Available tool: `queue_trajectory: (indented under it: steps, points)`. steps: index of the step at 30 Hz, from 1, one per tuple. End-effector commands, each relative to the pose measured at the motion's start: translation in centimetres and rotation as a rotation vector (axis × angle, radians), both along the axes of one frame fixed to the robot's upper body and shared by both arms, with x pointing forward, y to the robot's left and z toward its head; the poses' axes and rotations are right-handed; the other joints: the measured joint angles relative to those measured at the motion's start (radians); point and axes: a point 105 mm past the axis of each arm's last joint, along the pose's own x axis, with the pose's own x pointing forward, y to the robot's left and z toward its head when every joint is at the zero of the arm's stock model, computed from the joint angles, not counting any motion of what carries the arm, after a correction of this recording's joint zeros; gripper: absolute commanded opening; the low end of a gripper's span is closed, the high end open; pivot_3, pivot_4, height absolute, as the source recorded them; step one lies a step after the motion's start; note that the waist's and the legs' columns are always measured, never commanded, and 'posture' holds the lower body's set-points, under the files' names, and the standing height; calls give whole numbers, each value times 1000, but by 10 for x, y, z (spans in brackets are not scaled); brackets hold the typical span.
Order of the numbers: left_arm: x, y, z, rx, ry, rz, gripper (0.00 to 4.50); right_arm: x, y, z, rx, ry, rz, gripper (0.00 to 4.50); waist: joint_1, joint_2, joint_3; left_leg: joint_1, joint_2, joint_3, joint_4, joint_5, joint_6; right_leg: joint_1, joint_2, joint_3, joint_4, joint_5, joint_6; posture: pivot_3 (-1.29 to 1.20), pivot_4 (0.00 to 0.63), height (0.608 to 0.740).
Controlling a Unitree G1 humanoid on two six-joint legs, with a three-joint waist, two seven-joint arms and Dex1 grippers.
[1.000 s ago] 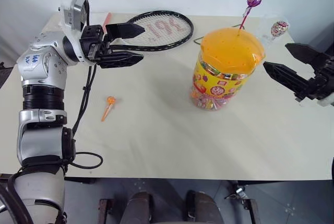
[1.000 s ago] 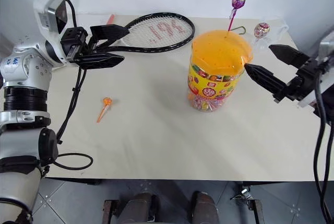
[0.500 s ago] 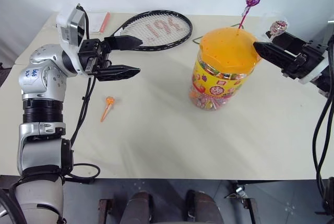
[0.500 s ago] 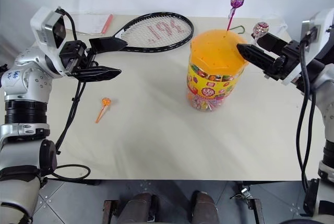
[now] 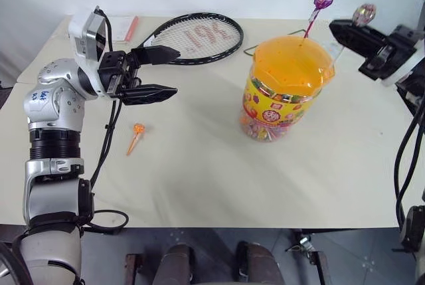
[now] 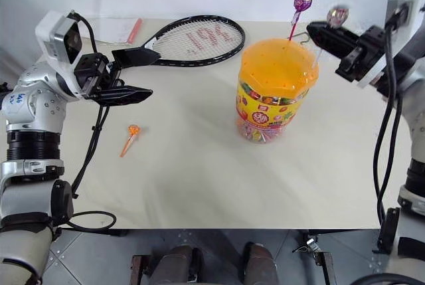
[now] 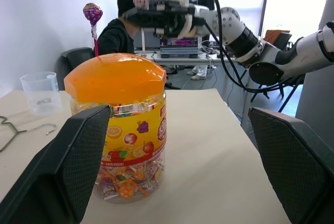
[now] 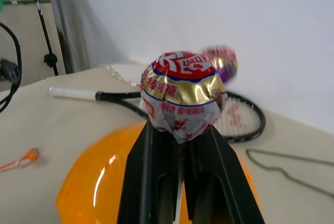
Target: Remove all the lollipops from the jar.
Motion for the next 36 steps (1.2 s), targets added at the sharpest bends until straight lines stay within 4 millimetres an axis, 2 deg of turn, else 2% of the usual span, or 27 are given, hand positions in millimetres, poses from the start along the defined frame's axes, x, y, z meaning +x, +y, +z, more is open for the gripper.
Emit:
queue_trajectory:
  steps: [1,4,9,12,14,17,27,36]
  points:
    - [-7,-3,9,8,-62,-62,4500,-15,-9,34,-4,-107,-60,6,2,0,0,0,0,0,0,0,0,0,0,0,0,0,0,0,150,740]
    - [-6,-5,7,11,-66,-90,4500,-25,-21,40,-42,-72,-158,6,9,0,0,-1,0,0,0,0,0,0,0,0,0,0,0,0,150,740]
    - [-5,-8,5,13,-67,-109,4500,-32,-53,6,-149,135,-337,6,11,0,0,-3,0,-1,0,0,0,0,0,-1,-2,0,0,0,150,740]
    - [-3,-8,5,40,-76,-106,4500,-37,-79,-30,-200,331,-453,6,9,0,0,-3,0,-1,1,0,0,-1,0,-1,-1,0,0,0,150,740]
    - [-2,-9,6,55,-80,-100,4500,-39,-92,-49,-214,402,-514,6,8,0,0,-3,0,-1,1,0,0,-1,0,-1,-1,0,0,0,150,740]
    - [3,-10,8,95,-75,-61,4500,-42,-113,-93,-253,540,-615,6,9,0,0,-3,0,-1,1,0,0,-1,0,-1,-1,0,0,0,150,740]
    - [13,-13,10,160,-72,41,4500,-41,-131,-172,-241,743,-708,6,8,1,-1,-3,0,-1,1,0,0,-1,0,-1,-1,0,0,0,150,740]
    - [13,-9,10,178,-64,65,4500,-30,-143,-217,-219,853,-763,6,7,1,-1,-3,0,-1,1,0,0,-1,0,-1,-1,0,0,0,150,740]
